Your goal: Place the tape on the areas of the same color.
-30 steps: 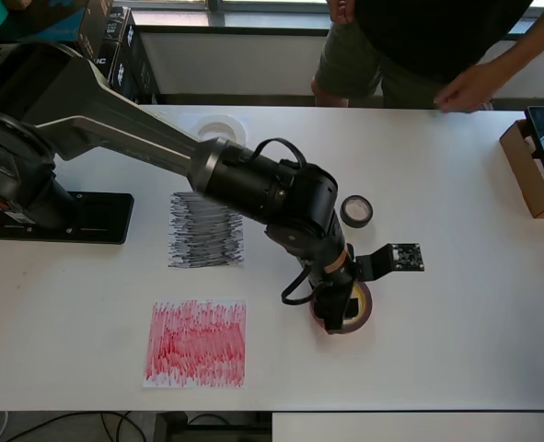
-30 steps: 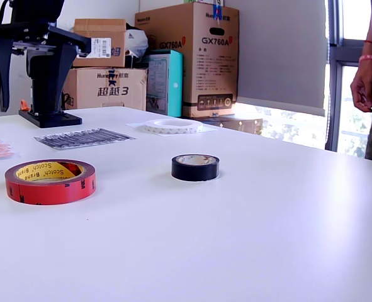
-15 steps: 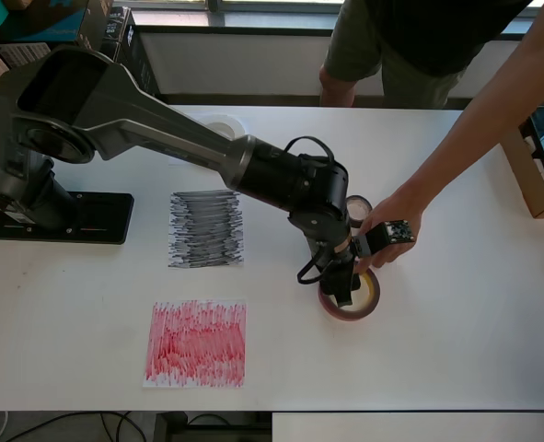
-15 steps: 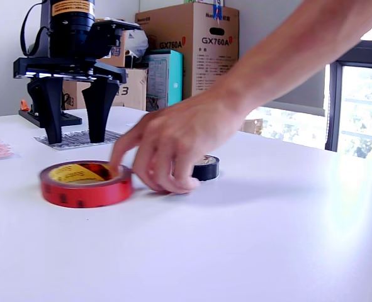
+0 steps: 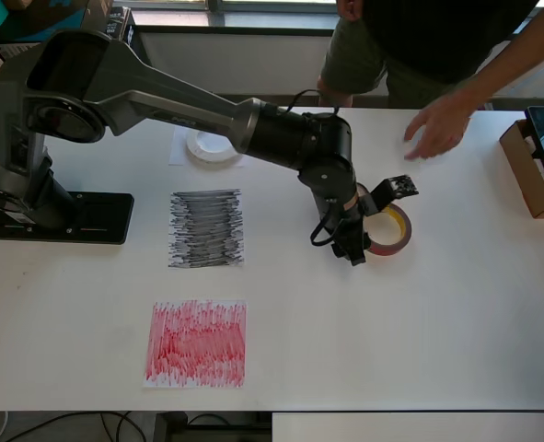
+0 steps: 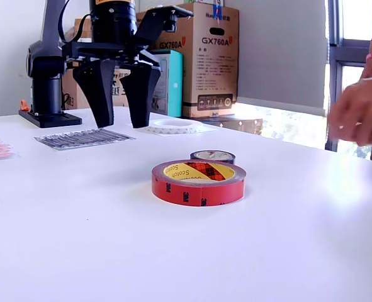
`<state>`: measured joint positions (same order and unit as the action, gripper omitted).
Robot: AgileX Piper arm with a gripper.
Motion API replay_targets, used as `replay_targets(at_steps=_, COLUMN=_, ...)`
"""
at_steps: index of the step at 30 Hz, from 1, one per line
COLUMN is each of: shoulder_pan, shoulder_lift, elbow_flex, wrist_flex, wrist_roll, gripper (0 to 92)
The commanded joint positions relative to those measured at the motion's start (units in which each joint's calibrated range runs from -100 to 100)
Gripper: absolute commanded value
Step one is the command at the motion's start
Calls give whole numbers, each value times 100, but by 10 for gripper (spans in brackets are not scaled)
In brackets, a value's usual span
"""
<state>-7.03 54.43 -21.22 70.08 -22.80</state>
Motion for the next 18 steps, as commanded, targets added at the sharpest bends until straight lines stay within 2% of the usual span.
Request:
replay_targets(at_steps=1, shoulder_pan=144, shoulder_lift=67, elbow_flex=-200, wrist_flex=-79, wrist_roll=30, gripper=677)
replay_targets(at_steps=9, shoulder_pan=483, shoulder_lift=216, elbow_flex=-227, wrist_flex=-88, wrist_roll=13, gripper=677)
replay_targets(at_steps=18, shoulder_pan=499, shoulder_lift=759, elbow_flex=-563, wrist_flex=-88, wrist_roll=38, gripper=677)
